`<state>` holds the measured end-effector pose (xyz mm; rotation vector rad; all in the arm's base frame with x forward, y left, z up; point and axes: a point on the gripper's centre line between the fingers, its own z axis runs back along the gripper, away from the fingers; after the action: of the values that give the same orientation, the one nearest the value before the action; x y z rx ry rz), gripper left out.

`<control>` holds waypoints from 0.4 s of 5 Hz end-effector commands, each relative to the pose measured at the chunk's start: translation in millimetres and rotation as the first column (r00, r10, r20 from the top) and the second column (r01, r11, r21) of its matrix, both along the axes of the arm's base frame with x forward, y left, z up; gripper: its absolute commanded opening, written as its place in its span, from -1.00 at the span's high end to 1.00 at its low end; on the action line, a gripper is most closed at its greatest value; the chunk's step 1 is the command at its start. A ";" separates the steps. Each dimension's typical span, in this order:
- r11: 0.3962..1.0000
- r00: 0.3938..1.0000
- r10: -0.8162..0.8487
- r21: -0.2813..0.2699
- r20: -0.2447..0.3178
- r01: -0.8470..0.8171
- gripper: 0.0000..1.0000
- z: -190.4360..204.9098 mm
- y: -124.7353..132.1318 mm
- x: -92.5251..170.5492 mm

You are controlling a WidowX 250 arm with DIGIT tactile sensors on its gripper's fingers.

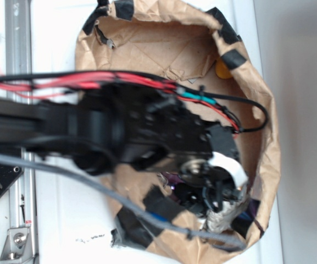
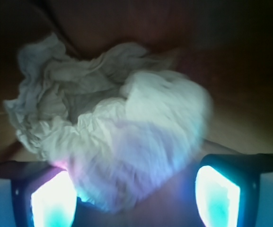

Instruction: Grab the white paper.

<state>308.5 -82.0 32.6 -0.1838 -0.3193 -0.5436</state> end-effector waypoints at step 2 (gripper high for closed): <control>0.989 0.989 0.144 0.023 0.017 -0.144 1.00 45.5 13.8 -9.3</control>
<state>291.1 -63.7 60.2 -0.1423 -0.2762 -0.4147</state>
